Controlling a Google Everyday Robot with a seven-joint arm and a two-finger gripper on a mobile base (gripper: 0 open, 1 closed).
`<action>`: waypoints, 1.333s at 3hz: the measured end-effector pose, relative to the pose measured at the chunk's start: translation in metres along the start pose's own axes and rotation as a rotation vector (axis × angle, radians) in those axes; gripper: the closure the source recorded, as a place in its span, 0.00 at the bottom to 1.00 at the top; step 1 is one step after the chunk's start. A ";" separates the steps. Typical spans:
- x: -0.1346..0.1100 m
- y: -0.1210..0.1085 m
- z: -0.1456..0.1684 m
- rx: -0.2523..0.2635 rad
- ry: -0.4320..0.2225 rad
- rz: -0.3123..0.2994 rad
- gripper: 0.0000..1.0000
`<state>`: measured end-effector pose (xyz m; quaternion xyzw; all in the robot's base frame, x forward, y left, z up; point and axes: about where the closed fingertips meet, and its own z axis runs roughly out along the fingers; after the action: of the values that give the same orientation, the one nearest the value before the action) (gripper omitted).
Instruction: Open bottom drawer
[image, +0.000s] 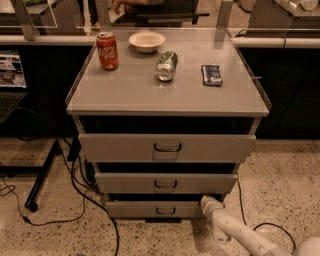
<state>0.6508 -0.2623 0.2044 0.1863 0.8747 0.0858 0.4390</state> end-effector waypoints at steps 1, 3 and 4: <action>0.000 0.002 0.002 0.016 0.013 -0.018 1.00; 0.012 0.007 0.010 0.059 0.115 -0.098 1.00; 0.021 0.004 0.002 0.061 0.193 -0.121 1.00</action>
Offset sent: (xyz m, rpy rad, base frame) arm 0.0073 0.0174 -0.0161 -0.1045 0.1364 0.0609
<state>0.6419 -0.2500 0.1894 0.1375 0.9247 0.0498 0.3514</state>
